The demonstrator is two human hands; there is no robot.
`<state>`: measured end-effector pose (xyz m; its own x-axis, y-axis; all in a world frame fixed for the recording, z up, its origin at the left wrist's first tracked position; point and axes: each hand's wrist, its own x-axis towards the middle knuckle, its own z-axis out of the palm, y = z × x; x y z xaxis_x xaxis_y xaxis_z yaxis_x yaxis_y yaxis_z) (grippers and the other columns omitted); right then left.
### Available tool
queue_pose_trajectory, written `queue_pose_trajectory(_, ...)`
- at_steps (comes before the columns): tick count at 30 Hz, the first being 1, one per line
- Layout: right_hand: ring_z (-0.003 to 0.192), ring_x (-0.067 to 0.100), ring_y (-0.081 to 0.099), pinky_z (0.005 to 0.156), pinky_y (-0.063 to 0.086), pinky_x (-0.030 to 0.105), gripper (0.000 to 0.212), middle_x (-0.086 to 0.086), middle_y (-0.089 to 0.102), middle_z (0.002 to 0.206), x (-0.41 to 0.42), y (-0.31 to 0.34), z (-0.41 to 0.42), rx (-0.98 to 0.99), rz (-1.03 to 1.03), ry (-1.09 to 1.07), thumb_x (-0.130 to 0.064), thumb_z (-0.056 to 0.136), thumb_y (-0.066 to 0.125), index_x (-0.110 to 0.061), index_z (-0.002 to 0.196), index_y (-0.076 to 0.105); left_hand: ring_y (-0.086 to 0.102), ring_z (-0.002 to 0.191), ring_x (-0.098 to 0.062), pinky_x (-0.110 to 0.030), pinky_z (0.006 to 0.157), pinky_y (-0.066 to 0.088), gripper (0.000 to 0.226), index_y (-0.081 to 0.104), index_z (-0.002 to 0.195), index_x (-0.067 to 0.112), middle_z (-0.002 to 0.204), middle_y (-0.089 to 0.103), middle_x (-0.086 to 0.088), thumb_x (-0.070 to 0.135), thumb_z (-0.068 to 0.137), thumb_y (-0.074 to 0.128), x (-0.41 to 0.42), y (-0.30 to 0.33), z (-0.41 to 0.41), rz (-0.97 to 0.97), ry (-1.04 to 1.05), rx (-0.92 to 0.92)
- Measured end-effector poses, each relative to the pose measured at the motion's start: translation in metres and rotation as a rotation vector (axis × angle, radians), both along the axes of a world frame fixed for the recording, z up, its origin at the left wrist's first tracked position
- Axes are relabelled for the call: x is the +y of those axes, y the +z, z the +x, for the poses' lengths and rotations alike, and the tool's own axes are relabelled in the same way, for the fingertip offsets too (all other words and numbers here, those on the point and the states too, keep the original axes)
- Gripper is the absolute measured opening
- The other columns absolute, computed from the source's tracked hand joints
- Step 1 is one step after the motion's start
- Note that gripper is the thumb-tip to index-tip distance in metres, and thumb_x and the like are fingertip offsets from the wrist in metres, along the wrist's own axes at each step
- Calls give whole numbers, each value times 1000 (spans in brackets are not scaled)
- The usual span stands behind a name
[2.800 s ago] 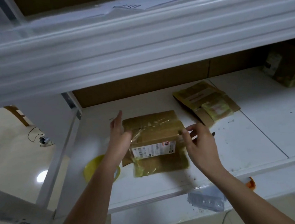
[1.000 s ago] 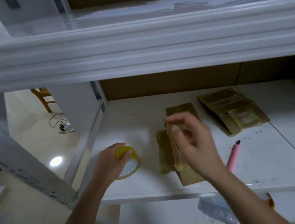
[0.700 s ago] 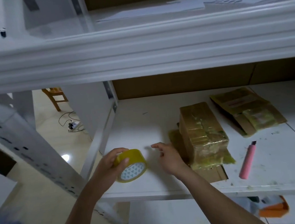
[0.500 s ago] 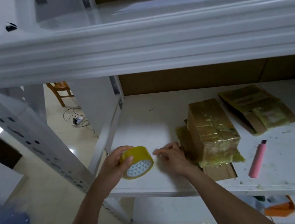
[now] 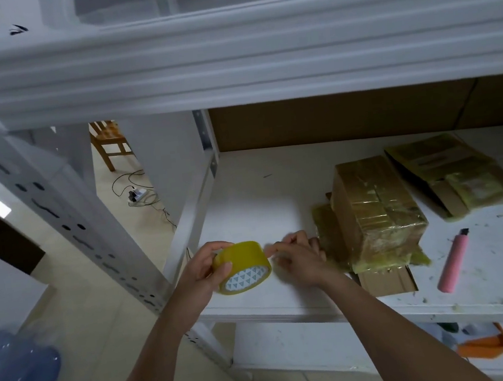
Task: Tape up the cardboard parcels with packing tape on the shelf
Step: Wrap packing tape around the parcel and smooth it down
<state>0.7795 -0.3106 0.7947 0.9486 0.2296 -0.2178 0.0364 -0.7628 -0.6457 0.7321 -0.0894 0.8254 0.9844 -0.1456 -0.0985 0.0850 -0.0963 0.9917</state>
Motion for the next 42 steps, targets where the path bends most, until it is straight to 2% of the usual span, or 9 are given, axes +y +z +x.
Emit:
queue_pose_trajectory(9, 107, 19, 27, 82, 26, 32, 31, -7, 35, 119, 2, -1, 9, 52, 1, -65, -22, 94, 47, -43, 71, 51, 69, 96, -19, -26, 73, 55, 23, 58, 116, 15, 103, 71, -10, 3, 97, 53, 3, -3, -3, -27, 5, 13)
queue_pose_trajectory(16, 110, 26, 42, 96, 42, 39, 25, 1, 41, 112, -8, 0, 9, 57, 174, -39, -18, 91, 52, -35, 74, 59, 67, 90, -25, -27, 74, 53, 33, 64, 101, 5, 89, 70, -8, 27, 76, 64, 7, -4, -4, -14, -10, 76)
queue_pose_trajectory(23, 76, 8, 44, 64, 35, 14, 30, -1, 49, 89, -14, 28, 0, -41, 422, -35, -6, 98, 51, -26, 75, 52, 64, 95, -33, -36, 82, 53, 32, 59, 102, -4, 96, 66, -20, 18, 79, 61, 12, 7, -1, -207, -23, 41)
queue_pose_trajectory(29, 80, 23, 58, 60, 40, 15, 12, 7, 58, 87, -17, 92, 1, -268, 366, -29, -3, 98, 47, -9, 88, 52, 55, 102, -44, -52, 93, 45, 76, 45, 106, -19, 102, 48, -46, 39, 72, 80, 13, 40, 10, -310, -70, -59)
queue_pose_trajectory(32, 63, 13, 56, 55, 47, 14, 9, 4, 55, 79, -30, 106, -6, -345, 414, -82, 1, 96, 52, -1, 89, 57, 60, 98, -38, -45, 88, 49, 63, 52, 103, -10, 97, 58, -31, 39, 71, 76, 2, 57, 12, -248, -97, -114)
queue_pose_trajectory(36, 53, 5, 57, 53, 46, 15, 8, 3, 66, 79, -54, 114, -20, -460, 419, -195, -7, 90, 66, -13, 92, 71, 55, 89, -31, -35, 80, 50, 82, 48, 102, -15, 92, 52, -19, 54, 68, 78, -21, 68, 8, -240, -116, -126)
queue_pose_trajectory(38, 56, 7, 62, 57, 51, 18, 30, 0, 65, 78, -70, 117, -29, -515, 427, -279, -11, 84, 74, -21, 112, 67, 51, 86, -30, -36, 76, 47, 85, 48, 101, -14, 90, 51, -17, 62, 70, 73, -37, 72, 7, -184, -115, -149)
queue_pose_trajectory(40, 60, 11, 66, 62, 57, 25, 48, 1, 65, 77, -87, 120, -36, -511, 465, -365, -12, 80, 78, -27, 121, 57, 58, 84, -29, -34, 75, 49, 77, 54, 107, 4, 86, 59, -15, 65, 66, 78, -54, 80, 5, -106, -150, -171)
queue_pose_trajectory(42, 60, 16, 68, 64, 60, 37, 44, 3, 67, 75, -102, 122, -42, -488, 532, -427, -11, 80, 79, -22, 117, 58, 68, 89, -22, -28, 74, 54, 70, 54, 117, 27, 90, 70, -5, 53, 60, 85, -72, 87, 4, -65, -211, -166)
